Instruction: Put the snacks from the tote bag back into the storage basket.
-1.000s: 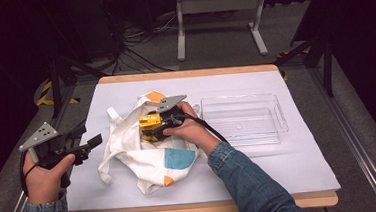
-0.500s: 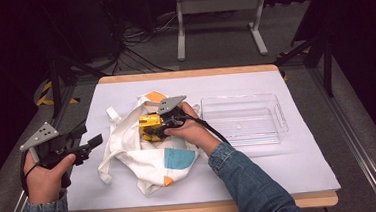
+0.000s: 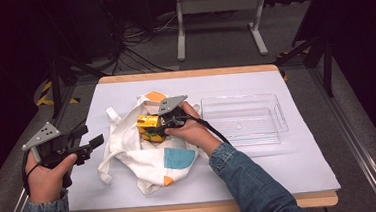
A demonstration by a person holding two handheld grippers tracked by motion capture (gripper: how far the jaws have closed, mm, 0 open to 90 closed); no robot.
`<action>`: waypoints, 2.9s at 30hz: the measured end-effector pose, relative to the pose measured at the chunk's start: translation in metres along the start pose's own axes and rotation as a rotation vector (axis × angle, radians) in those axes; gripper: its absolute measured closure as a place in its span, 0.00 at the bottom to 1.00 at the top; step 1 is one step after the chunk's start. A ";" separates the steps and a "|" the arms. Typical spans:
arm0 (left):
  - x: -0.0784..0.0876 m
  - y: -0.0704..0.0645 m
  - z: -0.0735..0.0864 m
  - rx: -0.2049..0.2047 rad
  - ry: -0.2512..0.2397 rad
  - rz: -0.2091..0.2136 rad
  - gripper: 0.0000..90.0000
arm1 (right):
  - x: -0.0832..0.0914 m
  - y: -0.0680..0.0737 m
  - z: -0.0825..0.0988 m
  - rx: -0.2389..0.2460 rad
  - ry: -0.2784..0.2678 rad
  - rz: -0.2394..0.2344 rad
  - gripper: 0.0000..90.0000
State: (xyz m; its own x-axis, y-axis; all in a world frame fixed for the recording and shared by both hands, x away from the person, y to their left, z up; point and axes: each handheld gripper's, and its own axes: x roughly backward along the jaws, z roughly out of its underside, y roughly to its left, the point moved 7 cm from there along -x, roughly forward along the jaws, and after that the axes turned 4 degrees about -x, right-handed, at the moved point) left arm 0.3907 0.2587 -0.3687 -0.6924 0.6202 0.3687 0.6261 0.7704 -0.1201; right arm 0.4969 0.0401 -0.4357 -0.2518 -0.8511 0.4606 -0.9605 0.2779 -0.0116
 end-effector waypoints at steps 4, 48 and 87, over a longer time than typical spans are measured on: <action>0.000 0.001 0.000 -0.003 -0.001 -0.001 0.30 | 0.003 0.000 -0.007 -0.009 -0.022 -0.001 0.58; -0.006 0.001 -0.003 -0.001 -0.001 0.010 0.29 | 0.108 0.002 -0.078 0.058 -0.120 -0.011 0.58; 0.001 -0.002 0.004 0.019 0.009 0.010 0.27 | 0.214 -0.031 -0.051 0.043 -0.141 0.021 0.58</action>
State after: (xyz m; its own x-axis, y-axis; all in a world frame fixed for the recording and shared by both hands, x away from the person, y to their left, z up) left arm 0.3873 0.2583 -0.3722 -0.6824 0.6269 0.3759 0.6265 0.7666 -0.1411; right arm 0.4790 -0.1282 -0.2920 -0.2827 -0.9005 0.3306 -0.9584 0.2792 -0.0591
